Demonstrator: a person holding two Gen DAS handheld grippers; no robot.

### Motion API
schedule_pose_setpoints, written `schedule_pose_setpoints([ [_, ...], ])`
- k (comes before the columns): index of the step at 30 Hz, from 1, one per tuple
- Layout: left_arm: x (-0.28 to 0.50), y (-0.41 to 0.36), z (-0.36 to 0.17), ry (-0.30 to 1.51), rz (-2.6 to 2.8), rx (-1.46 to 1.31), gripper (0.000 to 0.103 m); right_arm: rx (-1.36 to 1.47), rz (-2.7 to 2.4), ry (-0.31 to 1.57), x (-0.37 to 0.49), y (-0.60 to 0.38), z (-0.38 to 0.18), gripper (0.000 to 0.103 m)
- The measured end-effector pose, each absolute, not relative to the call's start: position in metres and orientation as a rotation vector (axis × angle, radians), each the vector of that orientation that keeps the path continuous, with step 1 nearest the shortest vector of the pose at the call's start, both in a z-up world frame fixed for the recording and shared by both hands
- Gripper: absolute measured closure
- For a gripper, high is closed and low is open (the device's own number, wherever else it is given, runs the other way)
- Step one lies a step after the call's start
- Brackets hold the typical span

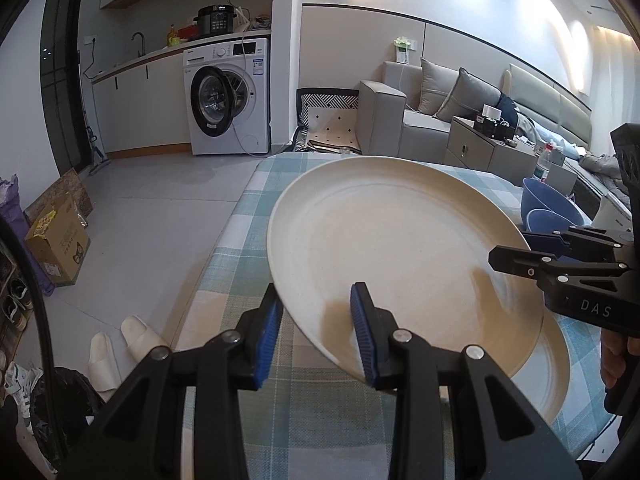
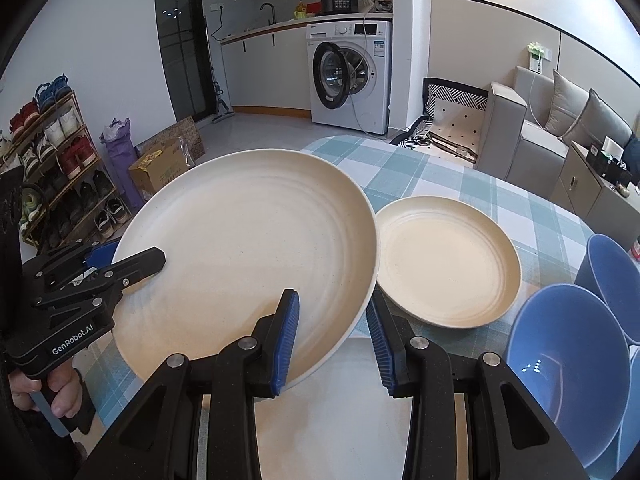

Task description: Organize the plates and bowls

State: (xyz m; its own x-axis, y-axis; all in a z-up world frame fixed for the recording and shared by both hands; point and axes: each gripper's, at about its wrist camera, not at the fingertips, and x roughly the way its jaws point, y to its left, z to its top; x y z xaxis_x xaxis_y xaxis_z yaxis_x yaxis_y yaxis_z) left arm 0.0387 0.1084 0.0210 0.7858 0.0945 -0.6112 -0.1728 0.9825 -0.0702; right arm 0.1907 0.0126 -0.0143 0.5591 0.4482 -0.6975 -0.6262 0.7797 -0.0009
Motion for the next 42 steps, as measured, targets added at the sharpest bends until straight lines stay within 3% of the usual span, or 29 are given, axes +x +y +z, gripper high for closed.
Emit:
schedule_pose_setpoints([
  [42, 0.032, 0.039, 0.016, 0.655, -0.014, -0.048, 0.070, -0.169, 0.475, 0.685, 0.119, -0.077, -0.025, 0.067],
])
